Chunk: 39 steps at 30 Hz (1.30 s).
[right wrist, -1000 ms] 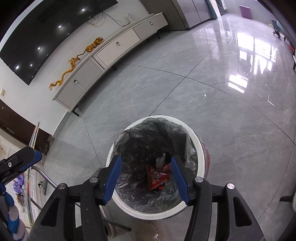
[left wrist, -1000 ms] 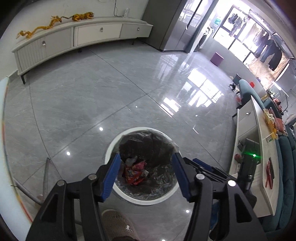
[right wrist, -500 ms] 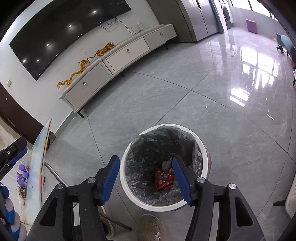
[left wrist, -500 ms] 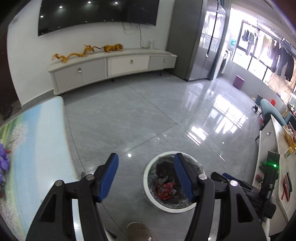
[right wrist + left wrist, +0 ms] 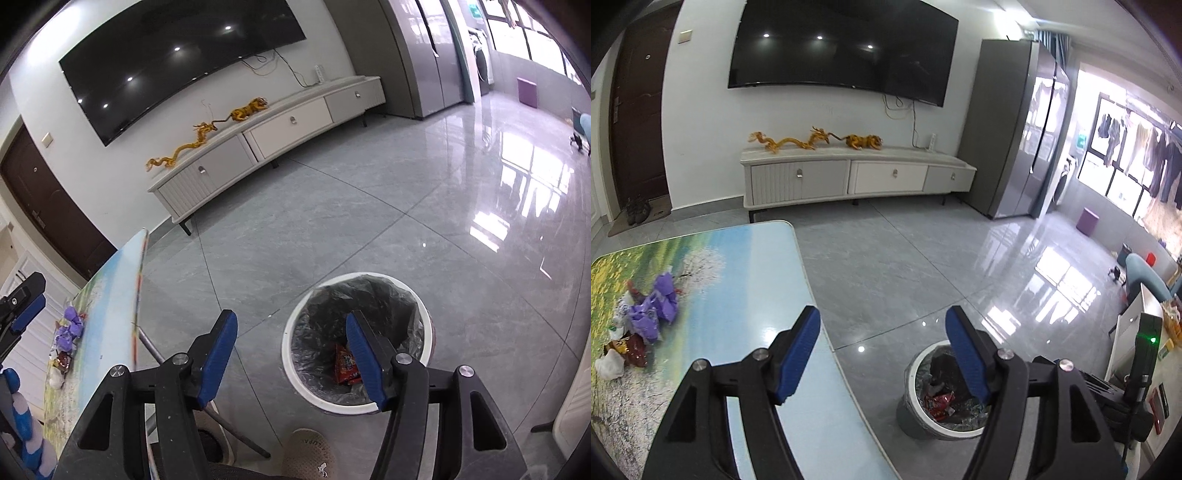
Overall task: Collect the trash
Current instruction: 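Move both open tools back over the table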
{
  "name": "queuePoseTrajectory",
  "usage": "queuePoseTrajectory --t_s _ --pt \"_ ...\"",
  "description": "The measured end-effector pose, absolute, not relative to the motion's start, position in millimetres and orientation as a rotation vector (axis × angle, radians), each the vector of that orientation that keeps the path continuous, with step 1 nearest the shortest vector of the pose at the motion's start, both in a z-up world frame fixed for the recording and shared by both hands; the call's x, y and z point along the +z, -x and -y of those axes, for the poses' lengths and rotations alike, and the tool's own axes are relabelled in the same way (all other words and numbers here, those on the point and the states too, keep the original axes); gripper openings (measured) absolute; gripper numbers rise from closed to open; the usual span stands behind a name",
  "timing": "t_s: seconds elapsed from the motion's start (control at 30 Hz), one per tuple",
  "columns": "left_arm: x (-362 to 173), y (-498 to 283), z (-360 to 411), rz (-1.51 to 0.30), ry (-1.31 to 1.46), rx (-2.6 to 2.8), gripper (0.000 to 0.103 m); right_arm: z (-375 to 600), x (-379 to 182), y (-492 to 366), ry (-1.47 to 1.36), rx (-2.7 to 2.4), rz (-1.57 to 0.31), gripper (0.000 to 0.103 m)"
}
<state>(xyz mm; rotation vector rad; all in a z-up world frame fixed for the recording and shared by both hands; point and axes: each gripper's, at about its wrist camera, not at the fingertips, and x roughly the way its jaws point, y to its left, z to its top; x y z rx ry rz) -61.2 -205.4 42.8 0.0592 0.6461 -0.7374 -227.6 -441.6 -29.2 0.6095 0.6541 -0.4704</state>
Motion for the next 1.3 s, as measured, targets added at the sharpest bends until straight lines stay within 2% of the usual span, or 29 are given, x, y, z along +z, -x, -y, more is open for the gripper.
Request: queuePoseTrajectory --t_s 0.37,0.53,0.67,0.73,1.07,1.3 --pt "73 75 142 -0.531 -0.018 -0.685 0.069 399 22 217 -0.501 -0.42 -0.622 0.061" --pt "80 78 105 -0.533 -0.005 -0.666 0.069 372 54 213 -0.43 -0.39 -0.593 0.061" --pt "73 72 68 -0.548 0.019 -0.616 0.076 348 70 202 -0.377 -0.353 -0.591 0.063" --pt "66 69 47 -0.554 0.019 -0.586 0.076 335 72 195 -0.354 -0.327 -0.597 0.063" --pt "8 12 -58 -0.69 0.029 -0.458 0.076 290 49 141 -0.33 -0.176 -0.686 0.063" --pt "-14 -30 -94 -0.742 -0.001 -0.55 0.076 253 22 82 -0.326 -0.047 -0.766 0.063"
